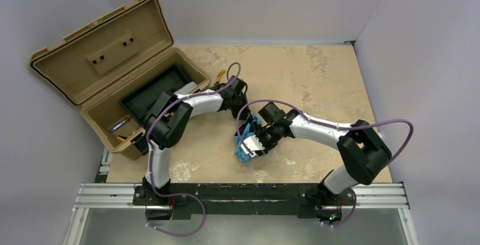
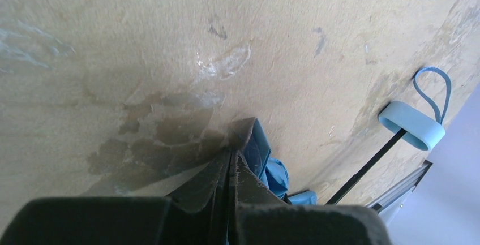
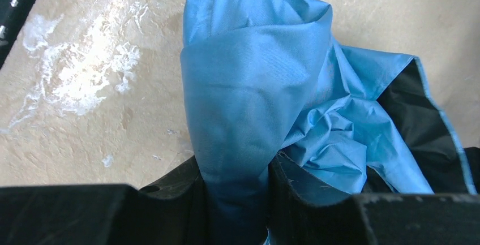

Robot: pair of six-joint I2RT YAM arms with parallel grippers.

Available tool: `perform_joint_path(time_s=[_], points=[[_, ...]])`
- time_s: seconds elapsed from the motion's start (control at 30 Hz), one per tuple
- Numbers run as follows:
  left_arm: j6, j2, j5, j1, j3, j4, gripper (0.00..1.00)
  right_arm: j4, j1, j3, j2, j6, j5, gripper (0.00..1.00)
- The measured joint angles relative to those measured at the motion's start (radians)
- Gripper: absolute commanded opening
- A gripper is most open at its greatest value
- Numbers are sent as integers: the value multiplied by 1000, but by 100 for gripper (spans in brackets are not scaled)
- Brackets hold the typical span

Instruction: Put away the umbrella

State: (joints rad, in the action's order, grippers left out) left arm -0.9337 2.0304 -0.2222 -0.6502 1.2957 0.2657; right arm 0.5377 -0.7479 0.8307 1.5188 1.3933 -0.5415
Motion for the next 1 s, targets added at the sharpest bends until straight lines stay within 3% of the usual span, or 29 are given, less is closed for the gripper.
perform_joint_path(time_s=[0.23, 0.43, 0.47, 0.7, 0.9, 0.97, 1.0], points=[[34, 8, -10, 23, 17, 7, 0, 64, 15, 72, 87, -77, -11, 0], [58, -41, -5, 27, -14, 24, 44, 138, 48, 140, 150, -100, -55, 0], [62, -58, 0, 29, -21, 41, 48, 144, 53, 144, 154, -103, -62, 0], [74, -227, 27, 49, -50, 112, 54, 153, 94, 146, 169, -111, -117, 0], [143, -480, 80, 83, -96, 117, 56, 196, 156, 166, 201, -111, -174, 0], [179, -591, 117, 89, -135, 116, 62, 220, 179, 179, 217, -111, -189, 0], [199, -647, 140, 92, -158, 111, 70, 233, 189, 188, 227, -111, -196, 0]])
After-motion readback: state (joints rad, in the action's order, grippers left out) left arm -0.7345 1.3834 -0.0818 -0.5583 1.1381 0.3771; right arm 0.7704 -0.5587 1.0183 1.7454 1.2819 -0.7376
